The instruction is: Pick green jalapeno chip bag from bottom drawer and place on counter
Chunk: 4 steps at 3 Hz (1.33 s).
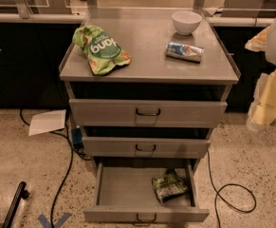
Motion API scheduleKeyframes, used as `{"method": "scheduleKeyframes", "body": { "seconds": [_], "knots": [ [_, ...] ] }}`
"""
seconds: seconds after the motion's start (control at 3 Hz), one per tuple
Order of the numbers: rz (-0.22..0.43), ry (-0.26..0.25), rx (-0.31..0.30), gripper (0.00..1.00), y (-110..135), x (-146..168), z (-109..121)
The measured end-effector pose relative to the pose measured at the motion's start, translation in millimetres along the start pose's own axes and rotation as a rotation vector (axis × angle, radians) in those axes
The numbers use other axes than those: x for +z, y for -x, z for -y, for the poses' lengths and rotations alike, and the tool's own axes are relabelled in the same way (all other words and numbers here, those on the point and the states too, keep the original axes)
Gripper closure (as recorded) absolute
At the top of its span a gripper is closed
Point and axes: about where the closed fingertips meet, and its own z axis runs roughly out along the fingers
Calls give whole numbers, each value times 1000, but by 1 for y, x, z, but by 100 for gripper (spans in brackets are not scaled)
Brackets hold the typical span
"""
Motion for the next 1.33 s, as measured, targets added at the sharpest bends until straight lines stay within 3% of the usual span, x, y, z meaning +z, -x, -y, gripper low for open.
{"method": "scheduleKeyframes", "body": {
  "seconds": [0.67,1.0,1.33],
  "knots": [
    [26,-46,15,0,-12,8,2],
    [86,-48,70,0,-50,58,-1],
    [196,-34,129,0,-89,133,0]
  ]
}}
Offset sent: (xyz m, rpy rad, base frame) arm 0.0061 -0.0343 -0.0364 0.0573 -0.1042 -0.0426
